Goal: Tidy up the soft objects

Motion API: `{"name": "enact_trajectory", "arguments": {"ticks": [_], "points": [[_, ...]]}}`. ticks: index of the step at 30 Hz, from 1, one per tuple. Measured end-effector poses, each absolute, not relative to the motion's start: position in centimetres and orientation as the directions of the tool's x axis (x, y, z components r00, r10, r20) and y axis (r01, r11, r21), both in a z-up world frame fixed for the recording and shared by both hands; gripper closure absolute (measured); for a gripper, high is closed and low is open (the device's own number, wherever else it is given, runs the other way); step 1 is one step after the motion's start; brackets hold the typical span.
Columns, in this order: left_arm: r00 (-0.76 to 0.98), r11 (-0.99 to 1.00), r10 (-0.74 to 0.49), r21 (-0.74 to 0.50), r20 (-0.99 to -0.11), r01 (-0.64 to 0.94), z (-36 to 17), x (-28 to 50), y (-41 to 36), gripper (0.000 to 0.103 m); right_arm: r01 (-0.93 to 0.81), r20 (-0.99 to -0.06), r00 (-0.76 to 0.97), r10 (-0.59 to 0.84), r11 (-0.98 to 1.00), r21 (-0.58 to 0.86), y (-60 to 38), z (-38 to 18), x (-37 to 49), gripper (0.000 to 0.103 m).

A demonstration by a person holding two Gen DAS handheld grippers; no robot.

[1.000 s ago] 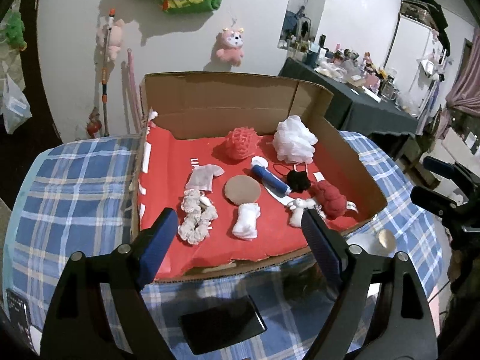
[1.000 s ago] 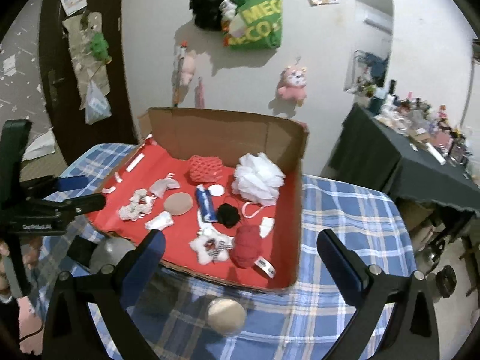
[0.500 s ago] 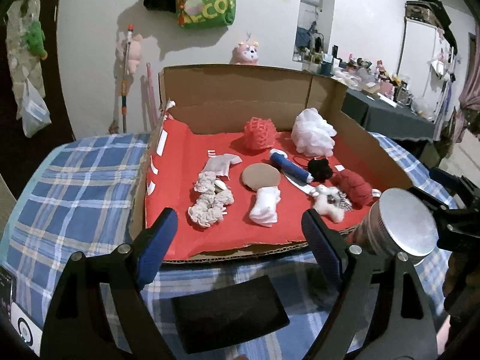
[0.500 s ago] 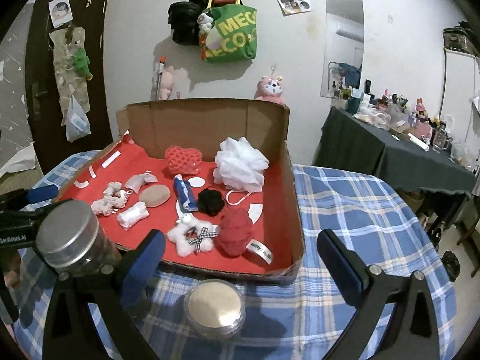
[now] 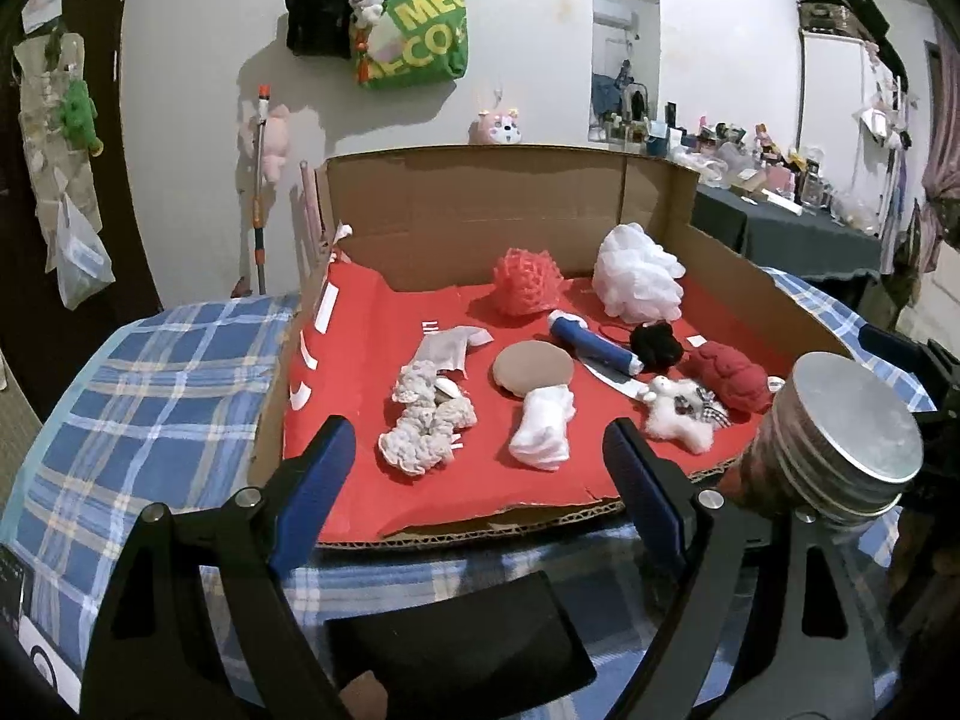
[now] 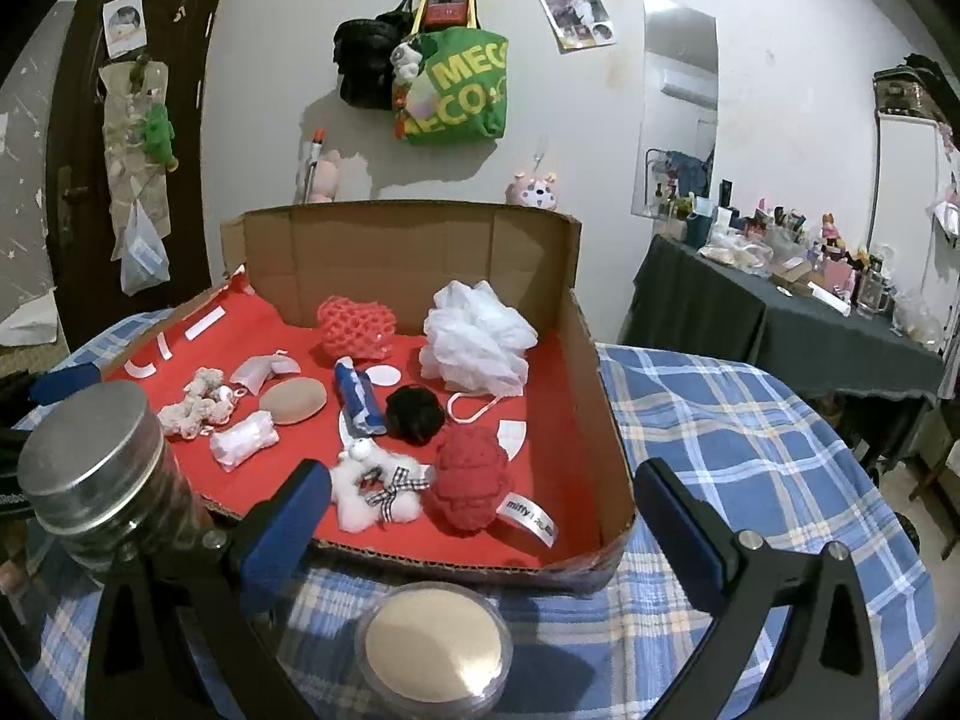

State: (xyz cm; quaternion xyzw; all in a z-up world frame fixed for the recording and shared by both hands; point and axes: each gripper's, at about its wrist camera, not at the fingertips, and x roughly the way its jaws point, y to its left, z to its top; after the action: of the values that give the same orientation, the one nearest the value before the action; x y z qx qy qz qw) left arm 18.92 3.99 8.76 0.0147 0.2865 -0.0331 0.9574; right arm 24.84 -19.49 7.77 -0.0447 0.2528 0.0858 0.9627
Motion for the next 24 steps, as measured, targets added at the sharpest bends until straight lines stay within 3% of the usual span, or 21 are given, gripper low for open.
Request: {"name": "enact_trajectory", "arguments": {"ticks": [24], "points": [[0.855,0.998,0.012,0.057,-0.518,0.021,7.6,18.7,3.6,0.018,-0.155,-0.489,0.864,0.119,0.987,-0.035,-19.9,7.1,24.9,0.000]]}}
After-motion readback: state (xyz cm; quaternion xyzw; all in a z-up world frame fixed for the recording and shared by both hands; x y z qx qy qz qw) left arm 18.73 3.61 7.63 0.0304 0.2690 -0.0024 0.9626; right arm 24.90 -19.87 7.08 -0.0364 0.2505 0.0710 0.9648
